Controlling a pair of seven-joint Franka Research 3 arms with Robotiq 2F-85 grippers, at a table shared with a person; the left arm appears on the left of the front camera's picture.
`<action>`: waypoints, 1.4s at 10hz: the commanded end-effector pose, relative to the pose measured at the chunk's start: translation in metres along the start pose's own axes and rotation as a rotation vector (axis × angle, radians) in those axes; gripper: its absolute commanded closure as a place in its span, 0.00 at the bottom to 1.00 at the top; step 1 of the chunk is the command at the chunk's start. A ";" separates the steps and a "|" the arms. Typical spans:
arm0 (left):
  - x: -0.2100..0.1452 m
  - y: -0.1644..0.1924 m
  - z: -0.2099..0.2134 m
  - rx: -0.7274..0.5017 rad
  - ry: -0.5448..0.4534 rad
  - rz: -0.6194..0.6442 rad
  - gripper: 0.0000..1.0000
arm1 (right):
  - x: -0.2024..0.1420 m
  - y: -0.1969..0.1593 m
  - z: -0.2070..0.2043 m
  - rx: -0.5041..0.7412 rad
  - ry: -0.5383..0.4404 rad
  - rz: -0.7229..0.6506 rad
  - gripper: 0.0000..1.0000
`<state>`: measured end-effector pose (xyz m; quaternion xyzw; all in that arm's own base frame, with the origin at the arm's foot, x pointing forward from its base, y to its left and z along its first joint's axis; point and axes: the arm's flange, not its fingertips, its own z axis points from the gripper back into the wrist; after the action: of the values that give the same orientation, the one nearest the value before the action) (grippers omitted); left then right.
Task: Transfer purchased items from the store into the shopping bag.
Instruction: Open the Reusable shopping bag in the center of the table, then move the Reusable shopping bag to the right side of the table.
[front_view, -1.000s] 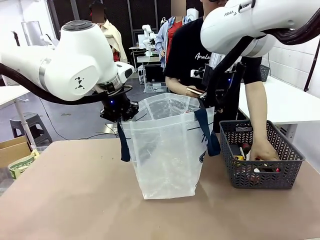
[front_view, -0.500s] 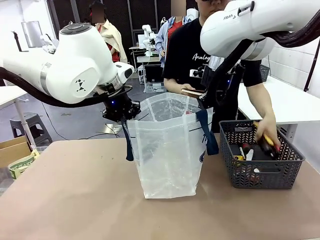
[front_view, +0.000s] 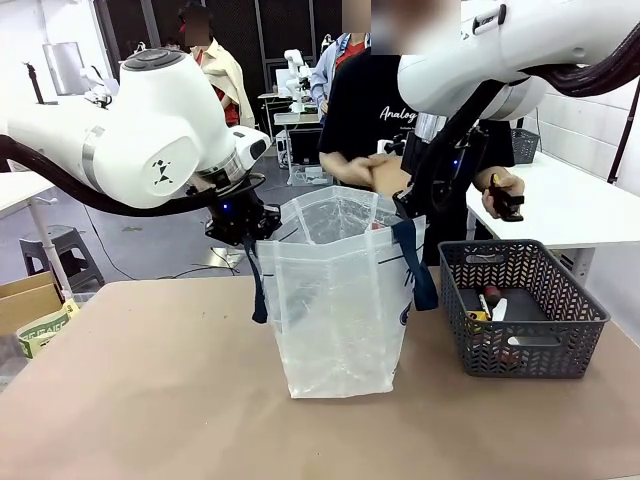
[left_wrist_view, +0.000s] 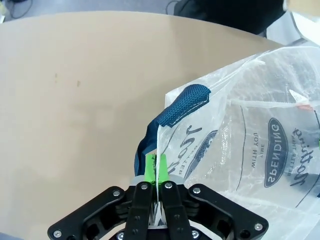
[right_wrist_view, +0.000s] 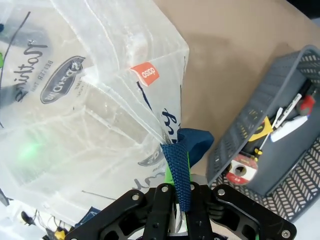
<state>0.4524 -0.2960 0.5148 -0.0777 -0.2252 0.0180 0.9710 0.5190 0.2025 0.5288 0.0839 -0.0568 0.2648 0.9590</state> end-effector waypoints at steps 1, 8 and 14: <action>0.000 0.000 0.003 -0.001 -0.005 0.019 1.00 | 0.000 -0.001 -0.004 -0.016 -0.003 0.005 1.00; 0.000 0.000 0.003 -0.001 -0.005 0.019 1.00 | 0.000 0.000 0.000 0.000 0.000 0.000 1.00; 0.000 0.000 0.003 -0.001 -0.005 0.019 1.00 | 0.000 0.000 0.000 0.000 0.000 0.000 1.00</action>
<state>0.4526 -0.2960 0.5150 -0.0779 -0.2254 0.0182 0.9710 0.5189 0.2029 0.5287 0.0833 -0.0567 0.2655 0.9588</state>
